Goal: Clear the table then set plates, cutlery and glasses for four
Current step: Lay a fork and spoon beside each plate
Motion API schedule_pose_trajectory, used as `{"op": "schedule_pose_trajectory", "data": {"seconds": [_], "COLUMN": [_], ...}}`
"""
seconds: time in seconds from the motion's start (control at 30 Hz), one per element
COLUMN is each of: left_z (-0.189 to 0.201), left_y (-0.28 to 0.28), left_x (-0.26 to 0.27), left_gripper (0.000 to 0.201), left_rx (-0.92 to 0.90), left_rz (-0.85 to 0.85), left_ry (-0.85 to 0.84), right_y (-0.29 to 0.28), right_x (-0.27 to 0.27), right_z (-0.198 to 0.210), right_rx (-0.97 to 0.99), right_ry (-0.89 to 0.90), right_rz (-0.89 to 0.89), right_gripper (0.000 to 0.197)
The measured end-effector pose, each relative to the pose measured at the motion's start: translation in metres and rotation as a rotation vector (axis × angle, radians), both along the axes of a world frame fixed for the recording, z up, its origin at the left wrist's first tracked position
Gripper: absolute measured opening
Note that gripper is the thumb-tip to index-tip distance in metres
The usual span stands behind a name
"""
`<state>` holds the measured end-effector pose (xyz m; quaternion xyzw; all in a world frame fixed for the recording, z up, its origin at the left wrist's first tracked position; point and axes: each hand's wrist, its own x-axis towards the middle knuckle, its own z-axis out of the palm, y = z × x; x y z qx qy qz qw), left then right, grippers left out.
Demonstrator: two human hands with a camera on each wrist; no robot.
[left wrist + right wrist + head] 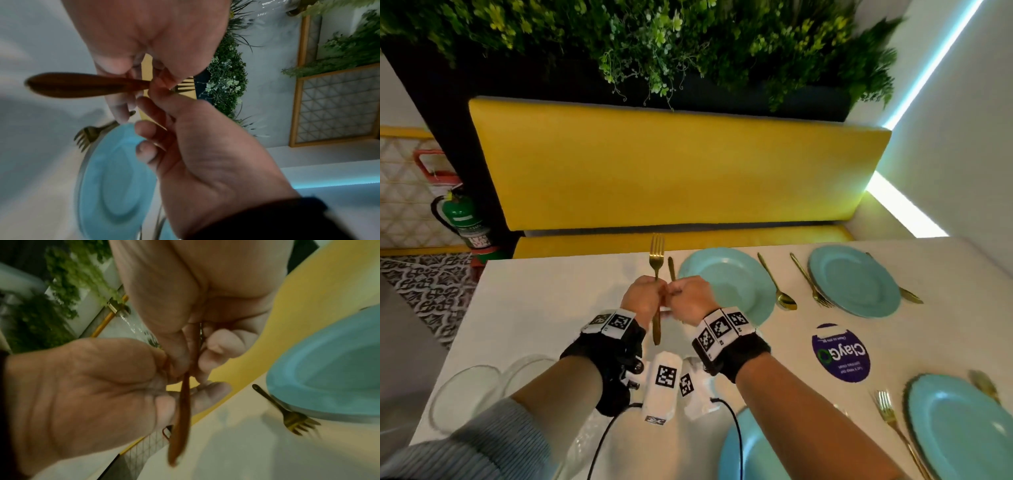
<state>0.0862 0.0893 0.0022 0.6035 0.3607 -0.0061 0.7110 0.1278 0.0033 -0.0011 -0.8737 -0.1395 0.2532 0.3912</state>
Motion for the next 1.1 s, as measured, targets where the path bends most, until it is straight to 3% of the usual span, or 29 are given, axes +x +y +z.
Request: {"op": "schedule_pose_trajectory", "data": {"seconds": [0.37, 0.5, 0.63, 0.7, 0.77, 0.87, 1.1], "left_z": [0.02, 0.009, -0.001, -0.006, -0.014, -0.024, -0.038], "left_y": [-0.035, -0.041, -0.04, -0.038, -0.036, -0.032, -0.018], "left_x": [-0.119, -0.153, -0.184, -0.197, -0.205, -0.213, -0.222], "left_gripper": [0.02, 0.024, 0.025, 0.026, 0.022, 0.026, 0.032], "left_rx": [-0.068, 0.118, 0.309, 0.38, 0.397, 0.424, 0.47], "left_rz": [-0.343, -0.481, -0.609, -0.635, -0.639, -0.616, -0.653], "left_ry": [-0.112, -0.022, 0.037, 0.05, 0.068, 0.096, 0.178], "right_y": [-0.048, -0.067, -0.087, -0.096, -0.103, -0.106, -0.102], "right_x": [-0.135, -0.185, -0.226, -0.238, -0.248, -0.258, -0.268], "right_z": [0.019, 0.008, -0.012, -0.028, -0.041, -0.055, -0.075], "right_rx": [-0.065, -0.018, -0.192, -0.29, -0.391, -0.493, -0.554], "right_ry": [-0.066, 0.056, 0.105, 0.103, 0.102, 0.11, 0.079], "right_rz": [-0.28, -0.482, -0.493, -0.5, -0.496, -0.449, -0.442], "right_gripper": [0.021, 0.021, 0.006, 0.015, 0.009, 0.023, 0.032]}}
